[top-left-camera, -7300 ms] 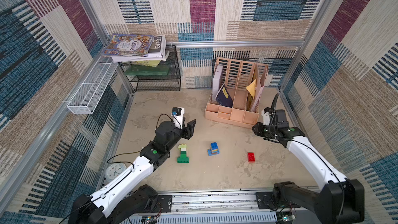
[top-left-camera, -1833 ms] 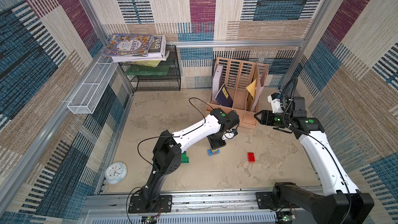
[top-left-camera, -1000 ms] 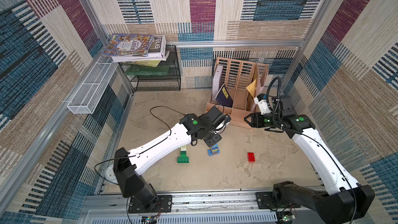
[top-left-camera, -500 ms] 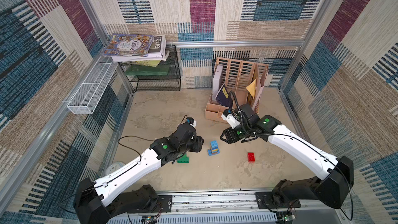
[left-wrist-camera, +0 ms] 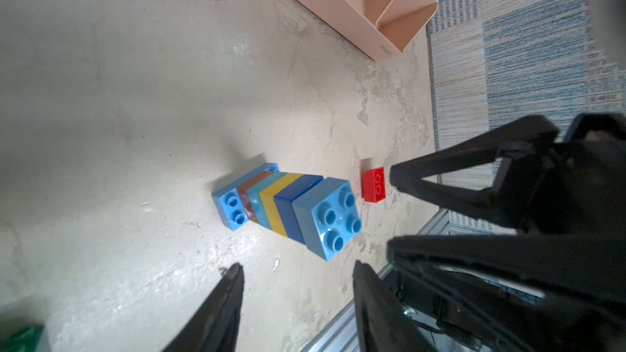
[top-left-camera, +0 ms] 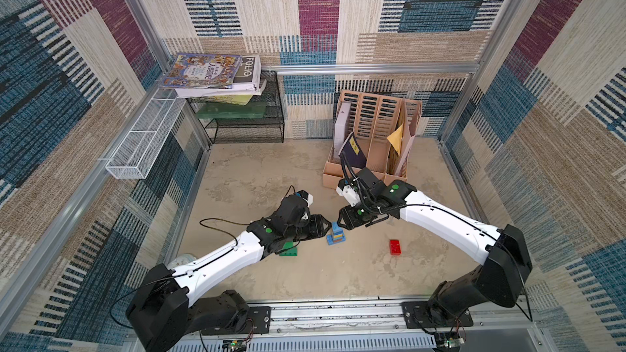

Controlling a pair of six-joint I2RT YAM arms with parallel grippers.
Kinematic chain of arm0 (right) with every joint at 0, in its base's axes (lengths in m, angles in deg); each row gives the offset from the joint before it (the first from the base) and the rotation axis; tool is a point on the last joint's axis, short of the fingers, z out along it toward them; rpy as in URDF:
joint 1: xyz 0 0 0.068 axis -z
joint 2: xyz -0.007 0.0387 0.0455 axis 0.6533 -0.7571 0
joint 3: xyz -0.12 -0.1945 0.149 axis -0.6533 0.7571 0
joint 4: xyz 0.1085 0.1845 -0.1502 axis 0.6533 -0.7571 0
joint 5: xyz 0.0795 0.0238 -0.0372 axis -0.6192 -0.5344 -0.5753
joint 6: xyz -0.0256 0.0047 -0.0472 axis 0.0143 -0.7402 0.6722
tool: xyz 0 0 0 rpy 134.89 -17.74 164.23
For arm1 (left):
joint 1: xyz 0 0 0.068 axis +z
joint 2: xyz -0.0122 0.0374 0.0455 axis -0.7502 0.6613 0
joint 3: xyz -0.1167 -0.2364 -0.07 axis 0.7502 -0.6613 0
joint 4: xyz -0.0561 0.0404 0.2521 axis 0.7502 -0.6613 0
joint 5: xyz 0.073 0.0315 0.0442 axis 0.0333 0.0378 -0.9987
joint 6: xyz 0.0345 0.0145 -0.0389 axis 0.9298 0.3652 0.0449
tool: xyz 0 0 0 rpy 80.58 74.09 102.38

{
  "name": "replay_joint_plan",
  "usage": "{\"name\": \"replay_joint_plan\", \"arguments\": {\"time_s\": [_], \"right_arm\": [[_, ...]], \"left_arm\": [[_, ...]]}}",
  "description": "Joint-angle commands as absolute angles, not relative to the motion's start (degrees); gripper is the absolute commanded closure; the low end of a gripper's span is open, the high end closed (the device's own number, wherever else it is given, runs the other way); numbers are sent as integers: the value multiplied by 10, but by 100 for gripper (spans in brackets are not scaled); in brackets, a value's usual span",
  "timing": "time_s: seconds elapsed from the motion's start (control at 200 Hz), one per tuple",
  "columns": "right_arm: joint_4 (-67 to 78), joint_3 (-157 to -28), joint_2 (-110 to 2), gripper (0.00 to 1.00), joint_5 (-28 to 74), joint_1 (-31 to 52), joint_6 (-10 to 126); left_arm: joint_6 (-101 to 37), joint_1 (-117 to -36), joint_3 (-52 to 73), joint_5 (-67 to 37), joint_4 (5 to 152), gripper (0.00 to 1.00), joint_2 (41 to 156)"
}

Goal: Assemble the number 1 with lego
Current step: Assemble the lego brick with the lego brick.

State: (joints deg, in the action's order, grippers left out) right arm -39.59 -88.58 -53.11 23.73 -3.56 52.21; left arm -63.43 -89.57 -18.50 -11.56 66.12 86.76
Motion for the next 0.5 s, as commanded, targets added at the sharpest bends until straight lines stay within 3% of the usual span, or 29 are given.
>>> {"name": "replay_joint_plan", "arguments": {"time_s": [0.0, 0.21, 0.496], "right_arm": [[-398, -886, -537, 49, 239, -37, 507], [-397, -889, -552, 53, 236, -35, 501], [-392, -897, -567, 56, 231, -35, 500]], "left_arm": [[-643, -893, -181, -89, 691, 50, 878], [-652, -889, -183, -84, 692, 58, 887], [-653, -887, -179, -78, 690, 61, 899]]}}
